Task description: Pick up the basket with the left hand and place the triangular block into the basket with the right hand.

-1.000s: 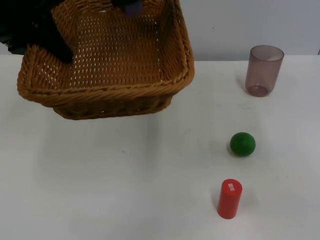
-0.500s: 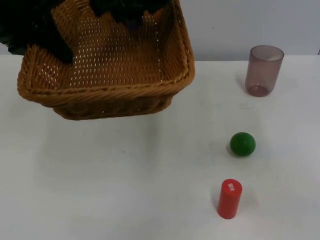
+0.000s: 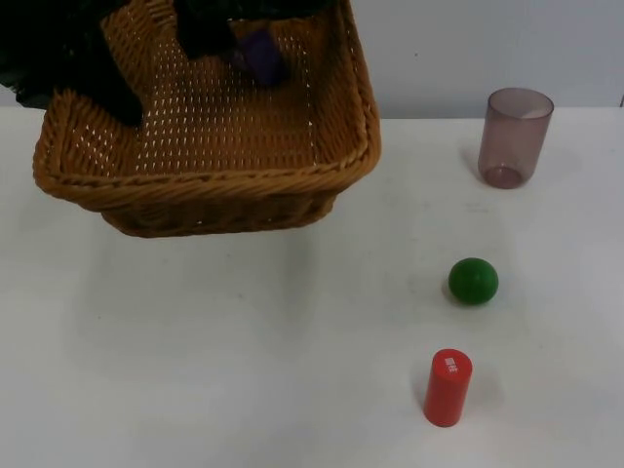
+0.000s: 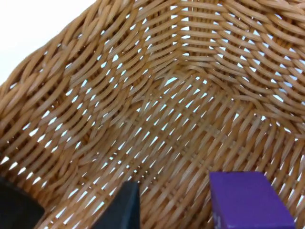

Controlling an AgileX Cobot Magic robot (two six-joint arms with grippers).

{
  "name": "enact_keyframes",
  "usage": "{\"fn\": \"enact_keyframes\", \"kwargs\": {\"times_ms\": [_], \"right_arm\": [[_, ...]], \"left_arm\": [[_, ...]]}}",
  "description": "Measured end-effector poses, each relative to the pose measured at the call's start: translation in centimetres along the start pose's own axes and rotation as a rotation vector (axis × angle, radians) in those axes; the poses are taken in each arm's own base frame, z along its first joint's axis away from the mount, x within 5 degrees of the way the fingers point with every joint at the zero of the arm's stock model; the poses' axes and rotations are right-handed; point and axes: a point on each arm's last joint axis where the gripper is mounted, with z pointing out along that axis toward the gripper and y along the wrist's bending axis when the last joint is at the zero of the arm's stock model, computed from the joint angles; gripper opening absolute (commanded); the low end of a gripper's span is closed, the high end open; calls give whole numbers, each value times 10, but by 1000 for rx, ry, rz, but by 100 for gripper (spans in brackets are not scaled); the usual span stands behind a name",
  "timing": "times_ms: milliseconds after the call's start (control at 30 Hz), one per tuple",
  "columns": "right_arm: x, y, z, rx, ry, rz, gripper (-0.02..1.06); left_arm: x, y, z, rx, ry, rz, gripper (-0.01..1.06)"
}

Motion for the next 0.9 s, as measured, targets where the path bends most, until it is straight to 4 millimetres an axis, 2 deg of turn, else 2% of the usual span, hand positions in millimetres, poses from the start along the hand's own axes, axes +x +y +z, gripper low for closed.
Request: {"fn": "enact_keyframes", "kwargs": {"times_ms": [133, 267, 300, 433, 467, 600, 633, 700, 800, 833, 900], "right_arm": [[0, 0, -3, 1, 14, -29, 105], [-10, -5, -31, 10, 42, -59, 105], [-10, -5, -31, 10, 42, -59, 105], [-21, -10, -73, 20, 75, -54, 105], [-21, -10, -73, 20, 75, -54, 105], [-27, -14, -107, 30, 98, -47, 105], [-27, -14, -107, 30, 98, -47, 105], [-35, -17, -126, 34, 57, -43, 105], [-52, -30, -170, 60, -75, 2, 105], [-52, -30, -170, 60, -75, 2, 105], [-58, -51, -203, 105, -154, 42, 105]], "left_arm": [[0, 0, 0, -2, 0, 1, 0], [0, 0, 0, -2, -3, -1, 0], [0, 0, 0, -2, -3, -1, 0], [0, 0, 0, -2, -5, -2, 0], [0, 0, 0, -2, -5, -2, 0], [0, 0, 0, -2, -5, -3, 0], [0, 0, 0, -2, -5, -3, 0], [0, 0, 0, -2, -5, -5, 0], [0, 0, 0, -2, -5, -5, 0], [0, 0, 0, -2, -5, -5, 0], [0, 0, 0, -2, -3, -5, 0]]}}
